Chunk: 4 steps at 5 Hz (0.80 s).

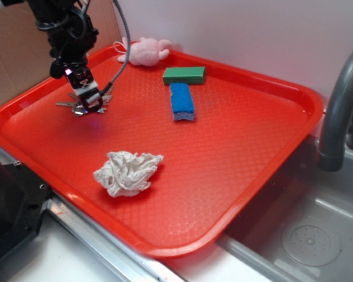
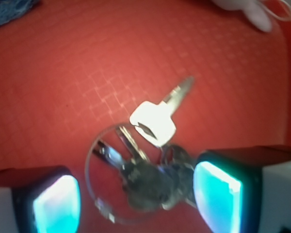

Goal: Grab the silver keys.

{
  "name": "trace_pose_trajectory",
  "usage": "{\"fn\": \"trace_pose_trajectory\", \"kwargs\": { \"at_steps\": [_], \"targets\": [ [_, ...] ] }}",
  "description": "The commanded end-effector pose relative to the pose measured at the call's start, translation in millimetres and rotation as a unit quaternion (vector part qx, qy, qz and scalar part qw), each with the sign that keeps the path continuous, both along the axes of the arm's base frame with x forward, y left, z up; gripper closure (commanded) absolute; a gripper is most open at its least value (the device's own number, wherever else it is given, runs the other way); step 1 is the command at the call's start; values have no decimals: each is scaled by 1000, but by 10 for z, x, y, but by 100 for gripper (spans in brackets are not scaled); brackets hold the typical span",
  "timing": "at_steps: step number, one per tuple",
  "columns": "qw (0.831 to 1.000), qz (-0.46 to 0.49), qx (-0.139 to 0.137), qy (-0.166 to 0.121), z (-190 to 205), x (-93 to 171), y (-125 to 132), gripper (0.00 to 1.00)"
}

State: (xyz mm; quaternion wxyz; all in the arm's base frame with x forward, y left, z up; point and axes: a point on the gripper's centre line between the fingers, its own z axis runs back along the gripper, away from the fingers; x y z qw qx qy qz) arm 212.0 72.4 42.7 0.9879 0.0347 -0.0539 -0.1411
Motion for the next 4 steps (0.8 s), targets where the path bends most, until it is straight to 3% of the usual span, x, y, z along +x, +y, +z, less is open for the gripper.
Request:
{"fn": "trace_pose_trajectory", "kwargs": {
  "at_steps": [1,4],
  "targets": [
    [1000,2,7,1,-143,192,203,0],
    [1000,11,23,18,-297,184,195,0]
  ]
}}
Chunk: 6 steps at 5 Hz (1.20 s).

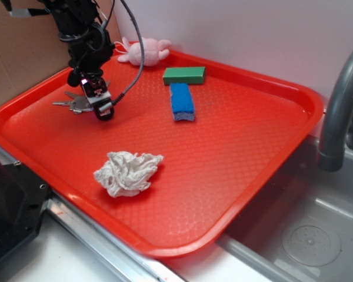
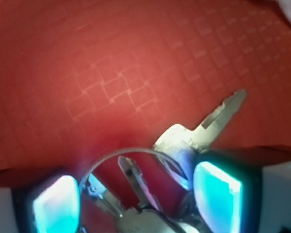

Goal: Grab the silver keys.

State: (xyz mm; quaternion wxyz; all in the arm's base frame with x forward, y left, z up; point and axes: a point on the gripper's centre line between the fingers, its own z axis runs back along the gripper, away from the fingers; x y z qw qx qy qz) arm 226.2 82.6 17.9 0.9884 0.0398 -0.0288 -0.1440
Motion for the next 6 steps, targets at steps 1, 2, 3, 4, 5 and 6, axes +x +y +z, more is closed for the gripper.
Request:
{"fn": "trace_pose_trajectory", "kwargs": {
  "at_steps": [1,2,3,4,5,6],
  "targets": [
    [1000,16,15,3,-99,41,93,0],
    [1000,16,8,7,-117,28,81,0],
    [1000,8,-5,16,-126,-53,-37,0],
    [1000,2,-18,19,-49,-199,-159,0],
    [1000,7,-25,18,6,-289,-187,0],
    [999,16,-21,23,-39,-255,-126,0]
  ]
}}
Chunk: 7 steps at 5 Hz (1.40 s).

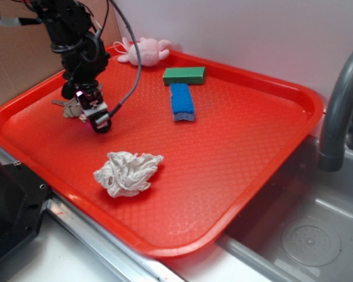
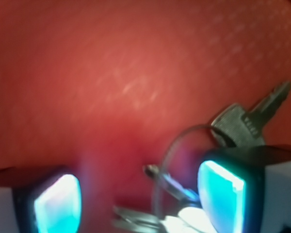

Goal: Grab the silver keys.

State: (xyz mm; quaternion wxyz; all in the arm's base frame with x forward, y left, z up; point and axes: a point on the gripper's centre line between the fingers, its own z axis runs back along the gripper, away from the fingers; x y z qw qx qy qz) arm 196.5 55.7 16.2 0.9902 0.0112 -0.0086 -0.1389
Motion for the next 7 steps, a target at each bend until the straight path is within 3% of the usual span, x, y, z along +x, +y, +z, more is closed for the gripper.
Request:
{"fn": "trace_pose_trajectory", "kwargs": {
  "at_steps": [1,4,5,7],
  "targets": [
    [1000,19,11,6,-89,98,205,0],
    [999,31,24,20,-234,156,271,0],
    [998,43,27,25,-330,207,343,95],
    [998,42,32,17,-335,201,310,100]
  ]
}}
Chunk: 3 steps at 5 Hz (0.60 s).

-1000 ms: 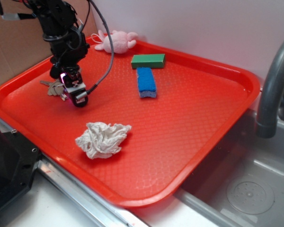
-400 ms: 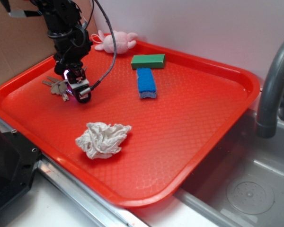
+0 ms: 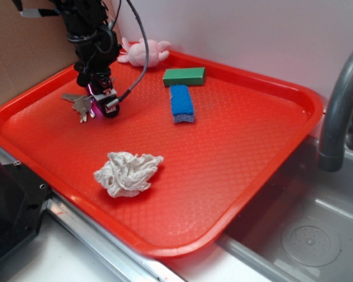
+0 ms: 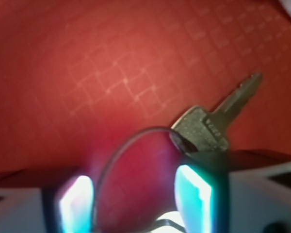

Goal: Grab the silver keys.

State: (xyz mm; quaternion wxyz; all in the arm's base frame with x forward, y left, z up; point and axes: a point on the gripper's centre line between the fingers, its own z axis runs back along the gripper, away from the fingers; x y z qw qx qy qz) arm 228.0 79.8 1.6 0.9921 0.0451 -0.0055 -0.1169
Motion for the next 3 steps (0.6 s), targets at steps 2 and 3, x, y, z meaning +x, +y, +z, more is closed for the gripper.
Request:
{"fn": "trace_pose_trajectory", "kwargs": {
  "at_steps": [2,3],
  "targets": [
    [1000,19,1,17,-172,-113,52,100],
    [1000,22,1,16,-162,-117,59,100]
  ]
}}
